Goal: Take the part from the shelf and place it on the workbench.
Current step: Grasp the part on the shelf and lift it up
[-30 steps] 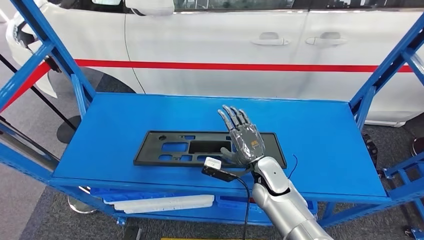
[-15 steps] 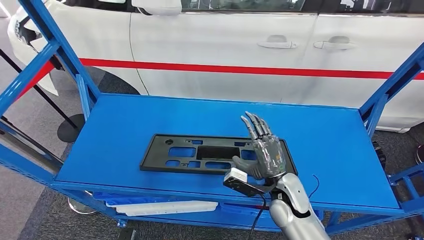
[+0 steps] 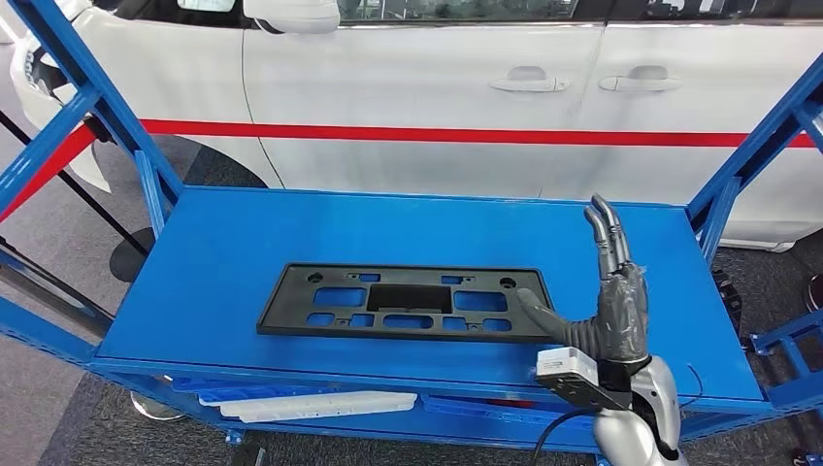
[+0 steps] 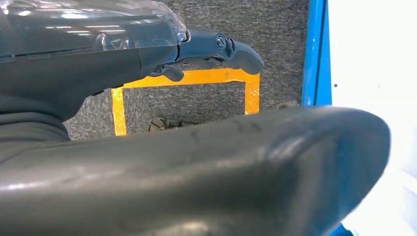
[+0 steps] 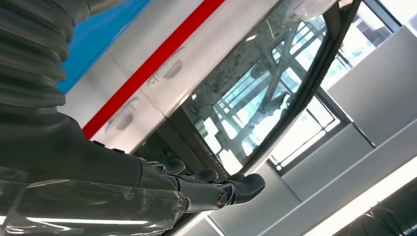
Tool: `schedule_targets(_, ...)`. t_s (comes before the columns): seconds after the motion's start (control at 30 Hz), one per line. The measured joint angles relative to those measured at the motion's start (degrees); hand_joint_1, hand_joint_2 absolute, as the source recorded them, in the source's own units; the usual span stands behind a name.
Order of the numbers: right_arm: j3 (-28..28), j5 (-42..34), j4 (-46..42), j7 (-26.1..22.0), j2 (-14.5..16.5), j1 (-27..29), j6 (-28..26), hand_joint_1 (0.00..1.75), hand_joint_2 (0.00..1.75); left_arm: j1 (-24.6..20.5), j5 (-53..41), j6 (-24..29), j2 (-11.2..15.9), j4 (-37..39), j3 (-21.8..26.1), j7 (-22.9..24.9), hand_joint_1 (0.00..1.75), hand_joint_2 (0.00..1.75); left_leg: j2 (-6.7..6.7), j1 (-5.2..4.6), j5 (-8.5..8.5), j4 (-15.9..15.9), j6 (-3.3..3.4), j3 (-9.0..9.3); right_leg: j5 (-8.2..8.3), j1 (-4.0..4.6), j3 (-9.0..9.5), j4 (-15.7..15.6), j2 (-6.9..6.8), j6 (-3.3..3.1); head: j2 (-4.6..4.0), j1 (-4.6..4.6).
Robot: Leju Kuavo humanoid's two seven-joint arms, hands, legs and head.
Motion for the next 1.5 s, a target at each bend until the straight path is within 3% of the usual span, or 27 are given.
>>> schedule_targets(0.1, -1.01, 0.19, -3.06, -0.92, -1.83, 2.72, 0.06, 0.0, 1.75, -0.08, 0.06, -0.09, 0.0, 0.0, -0.01, -0.02, 0.0, 0.0, -0.11, -0.13, 0.28, -1.53, 0.94, 0.66, 0.12, 0.14, 0.02, -0.21, 0.05, 1.0, -0.01, 0.01)
schedule_targets(0.17, -1.31, 0.65, -4.73, -1.45, -3.1, 4.75, 0.05, 0.0, 1.75, -0.1, 0.12, -0.13, -0.01, 0.0, -0.01, -0.03, 0.0, 0.0, -0.07, 0.12, 0.75, -2.17, 1.74, 0.87, -1.01, 0.1, -0.49, 1.12, -0.01, 1.6, -0.02, 0.02)
schedule_targets(0.2, -1.44, 0.97, -5.41, -1.63, -3.69, 5.57, 0.05, 0.0, 1.75, -0.16, 0.15, -0.13, -0.02, 0.0, -0.01, -0.03, 0.0, 0.0, -0.03, 0.26, 0.96, -2.45, 2.08, 0.95, -2.48, 0.04, -1.49, 3.37, -0.04, 1.83, -0.01, 0.02)
schedule_targets(0.27, -1.65, 2.05, -6.3, -1.83, -4.75, 7.39, -0.04, 0.0, 1.75, -0.29, 0.25, -0.1, -0.01, 0.0, -0.01, -0.03, 0.0, 0.0, 0.04, 0.15, 1.02, -2.52, 2.38, 0.9, -6.31, -0.15, -4.86, 10.7, -0.06, 2.16, 0.0, 0.02)
schedule_targets(0.33, -1.66, 4.04, -6.89, -1.85, -5.55, 9.96, -0.42, 0.0, 1.75, -0.27, 0.33, -0.08, -0.01, 0.0, -0.01, -0.03, 0.0, 0.0, 0.01, 0.09, 0.96, -2.49, 2.42, 0.92, -7.83, -0.3, -7.31, 15.91, -0.07, 2.37, 0.0, 0.02)
schedule_targets(0.37, -1.54, 5.28, -7.21, -1.75, -5.86, 11.29, -0.79, 0.0, 1.75, -0.25, 0.37, -0.08, -0.01, 0.0, -0.01, -0.03, 0.0, 0.0, -0.02, 0.08, 0.91, -2.46, 2.39, 0.96, -6.96, -0.37, -7.11, 15.49, -0.09, 2.39, 0.0, 0.02)
schedule_targets(0.4, -1.37, 6.47, -7.59, -1.52, -6.1, 12.53, -1.28, 0.0, 1.75, -0.25, 0.37, -0.08, -0.01, 0.0, -0.01, -0.04, 0.0, 0.0, -0.05, 0.09, 0.83, -2.43, 2.3, 1.05, -5.18, -0.42, -5.74, 12.72, -0.13, 2.35, 0.0, 0.02)
schedule_targets(0.47, -0.89, 8.41, -8.51, -0.85, -6.56, 14.87, -2.5, 0.0, 1.75, -0.31, 0.34, -0.13, -0.01, 0.0, -0.01, -0.06, 0.0, 0.0, -0.11, -0.06, 0.52, -2.22, 1.87, 1.2, -1.61, -0.38, -1.61, 4.51, -0.28, 2.1, 0.0, 0.02)
schedule_targets(0.53, -0.4, 9.9, -9.19, -0.02, -6.88, 17.25, -3.49, 0.0, 1.75, -0.35, 0.24, -0.19, 0.02, 0.0, -0.02, -0.08, 0.0, 0.0, -0.17, -0.32, 0.19, -2.02, 1.27, 1.25, -0.47, -0.22, 0.55, 0.11, -0.31, 1.6, 0.0, 0.01)
schedule_targets(0.67, 0.75, 11.32, -9.53, 0.73, -7.0, 20.69, -4.22, 0.0, 1.75, -0.42, 0.1, -0.22, 0.07, 0.0, -0.05, -0.07, 0.0, 0.0, -0.12, -0.23, -1.06, -0.93, -0.07, 1.09, -0.51, -0.2, 0.84, -0.52, -0.26, 0.11, -0.01, 0.01)
schedule_targets(0.73, 1.16, 11.48, -9.7, 0.77, -7.0, 21.45, -4.31, 0.0, 1.75, -0.44, 0.09, -0.23, 0.1, 0.0, -0.09, -0.08, 0.0, 0.0, -0.06, -0.05, -4.31, 4.4, -0.56, -1.17, -0.47, -0.29, 1.0, -0.72, -0.38, -0.47, 0.0, 0.01)
schedule_targets(0.8, 1.4, 11.56, -9.75, 0.81, -7.01, 21.95, -4.35, 0.0, 1.75, -0.4, 0.09, -0.23, 0.1, 0.0, -0.14, -0.07, 0.0, 0.0, -0.06, 0.05, -7.77, 12.27, -0.84, -4.8, -0.54, -0.14, 1.0, -0.67, -0.4, -0.71, 0.0, 0.0)
schedule_targets(0.83, 1.5, 11.57, -9.75, 0.82, -7.02, 22.17, -4.37, 0.0, 1.75, -0.37, 0.1, -0.23, 0.1, 0.0, -0.16, -0.07, 0.0, 0.0, -0.06, 0.06, -8.25, 14.6, -0.88, -5.91, -0.57, -0.07, 1.03, -0.64, -0.38, -0.76, -0.01, 0.01)
schedule_targets(0.87, 1.59, 11.58, -9.75, 0.84, -7.02, 22.34, -4.37, 0.0, 1.75, -0.35, 0.1, -0.23, 0.1, 0.0, -0.17, -0.06, 0.0, 0.0, -0.06, 0.06, -7.54, 14.68, -0.82, -5.99, -0.6, 0.0, 1.08, -0.59, -0.34, -0.79, -0.01, 0.0)
schedule_targets(0.9, 1.65, 11.58, -9.75, 0.85, -7.03, 22.45, -4.37, 0.0, 1.75, -0.36, 0.11, -0.23, 0.1, 0.0, -0.18, -0.05, 0.0, 0.0, -0.06, 0.05, -5.78, 12.33, -0.65, -4.93, -0.65, 0.06, 1.18, -0.55, -0.28, -0.78, -0.01, 0.0)
schedule_targets(0.97, 1.8, 11.6, -9.76, 0.86, -7.03, 22.54, -4.37, 0.0, 1.75, -0.45, 0.11, -0.23, 0.18, 0.0, -0.18, -0.06, 0.0, 0.0, -0.04, -0.06, -1.8, 3.97, 0.02, -1.02, -0.79, 0.23, 1.41, -0.46, -0.18, -0.64, -0.01, 0.0)
schedule_targets(1.03, 1.93, 11.61, -9.77, 0.87, -7.04, 22.61, -4.39, 0.0, 1.75, -0.57, 0.1, -0.24, 0.28, 0.0, -0.2, -0.05, 0.0, 0.0, -0.04, -0.37, -0.19, -1.17, 0.62, 1.28, -0.85, 0.32, 1.34, -0.36, -0.13, -0.21, -0.01, 0.01)
schedule_targets(1.17, 2.13, 12.83, -9.76, 1.63, -7.03, 22.99, -4.39, 0.0, 1.75, -0.55, 0.03, -0.25, 0.27, 0.0, -0.27, -0.06, 0.0, 0.0, 0.02, -0.33, 0.41, -2.47, 1.62, 1.54, -1.27, 0.18, 0.96, 0.27, -0.14, 0.97, 0.0, 0.02)
schedule_targets(1.23, 2.51, 14.1, -9.52, 2.16, -7.03, 23.48, -4.49, 0.0, 1.75, -0.56, 0.02, -0.15, 0.19, 0.0, -0.31, -0.11, 0.0, 0.0, 0.11, 0.0, 0.83, -3.01, 2.21, 1.66, -4.22, 0.12, -1.07, 4.85, -0.16, 1.42, 0.0, 0.03)
schedule_targets(1.3, 3.4, 15.2, -8.42, 2.44, -6.94, 23.68, -4.63, 0.0, 1.75, -0.44, 0.08, 0.09, 0.1, 0.0, -0.33, -0.19, 0.0, 0.0, 0.13, -0.04, 0.89, -3.05, 2.39, 1.54, -7.84, -0.06, -4.62, 12.33, -0.16, 1.78, 0.0, 0.04)
schedule_targets(1.33, 3.97, 15.53, -7.41, 2.5, -6.81, 23.59, -4.69, 0.0, 1.75, -0.32, 0.11, 0.23, 0.01, 0.0, -0.33, -0.2, 0.0, 0.0, 0.15, -0.05, 0.88, -3.02, 2.38, 1.51, -8.49, -0.21, -5.82, 14.84, -0.18, 1.93, 0.0, 0.04)
schedule_targets(1.37, 4.53, 15.72, -6.22, 2.51, -6.64, 23.33, -4.75, 0.0, 1.75, -0.22, 0.14, 0.33, -0.09, 0.0, -0.33, -0.21, 0.0, 0.0, 0.15, -0.03, 0.86, -2.99, 2.34, 1.51, -8.08, -0.36, -6.13, 15.46, -0.21, 2.05, 0.0, 0.04)
schedule_targets(1.4, 5.04, 15.7, -4.98, 2.45, -6.4, 22.86, -4.79, 0.0, 1.75, -0.16, 0.16, 0.42, -0.22, 0.0, -0.33, -0.2, 0.0, 0.0, 0.14, -0.01, 0.82, -2.91, 2.26, 1.54, -6.59, -0.54, -5.27, 13.71, -0.25, 2.11, 0.0, 0.04)
schedule_targets(1.5, 6.41, 14.99, -1.36, 1.75, -5.45, 20.23, -4.8, 0.0, 1.75, -0.15, 0.17, 0.6, -0.58, 0.0, -0.34, -0.1, 0.0, 0.0, 0.09, -0.1, 0.46, -2.39, 1.57, 1.53, -1.67, -0.78, 0.19, 2.7, -0.28, 1.89, 0.0, 0.03)
